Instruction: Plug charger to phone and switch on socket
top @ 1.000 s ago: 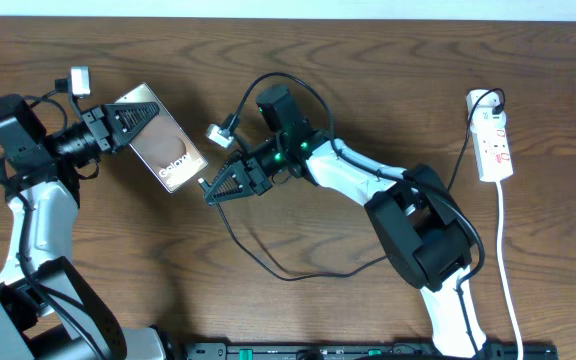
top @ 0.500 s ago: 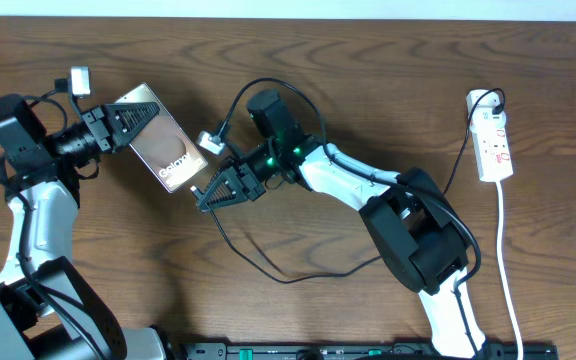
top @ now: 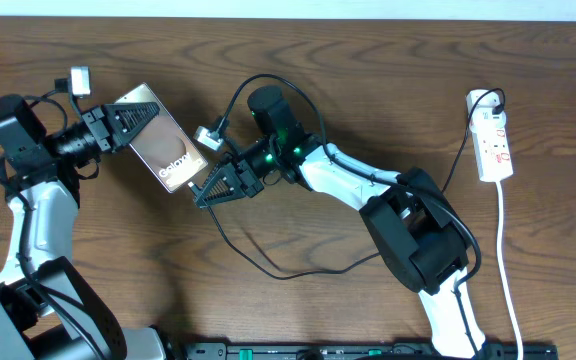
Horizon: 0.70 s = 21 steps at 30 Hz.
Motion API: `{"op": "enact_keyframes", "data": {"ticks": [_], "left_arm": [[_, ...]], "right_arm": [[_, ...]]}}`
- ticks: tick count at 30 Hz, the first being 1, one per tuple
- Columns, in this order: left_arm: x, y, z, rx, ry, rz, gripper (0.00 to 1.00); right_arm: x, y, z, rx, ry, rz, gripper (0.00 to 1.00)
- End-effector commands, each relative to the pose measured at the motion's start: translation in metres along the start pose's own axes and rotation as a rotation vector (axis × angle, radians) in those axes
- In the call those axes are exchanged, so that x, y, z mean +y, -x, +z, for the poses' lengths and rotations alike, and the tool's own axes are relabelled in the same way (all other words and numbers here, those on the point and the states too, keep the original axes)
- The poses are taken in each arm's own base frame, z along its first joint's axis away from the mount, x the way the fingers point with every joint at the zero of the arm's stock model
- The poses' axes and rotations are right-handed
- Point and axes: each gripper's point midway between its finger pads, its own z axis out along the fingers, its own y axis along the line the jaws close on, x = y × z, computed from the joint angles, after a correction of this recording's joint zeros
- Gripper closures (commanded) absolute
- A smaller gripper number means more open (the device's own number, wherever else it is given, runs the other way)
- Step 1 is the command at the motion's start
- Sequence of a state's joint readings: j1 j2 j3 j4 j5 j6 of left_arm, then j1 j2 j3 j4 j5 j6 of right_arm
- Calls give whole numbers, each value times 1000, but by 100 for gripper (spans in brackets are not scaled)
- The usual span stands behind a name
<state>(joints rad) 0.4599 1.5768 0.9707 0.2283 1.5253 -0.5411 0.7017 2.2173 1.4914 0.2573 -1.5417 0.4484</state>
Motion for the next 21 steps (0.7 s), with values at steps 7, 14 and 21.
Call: {"op": "enact_keyframes", "data": {"ticks": [7, 14, 21], "left_arm": [[-6, -7, 0, 28, -38, -9, 92], [-6, -7, 0, 29, -37, -53, 93], [-6, -7, 0, 29, -37, -52, 93]], "right_arm": [[5, 3, 0, 8, 18, -10, 99], [5, 3, 0, 8, 18, -10, 99], [5, 3, 0, 8, 18, -11, 99]]}}
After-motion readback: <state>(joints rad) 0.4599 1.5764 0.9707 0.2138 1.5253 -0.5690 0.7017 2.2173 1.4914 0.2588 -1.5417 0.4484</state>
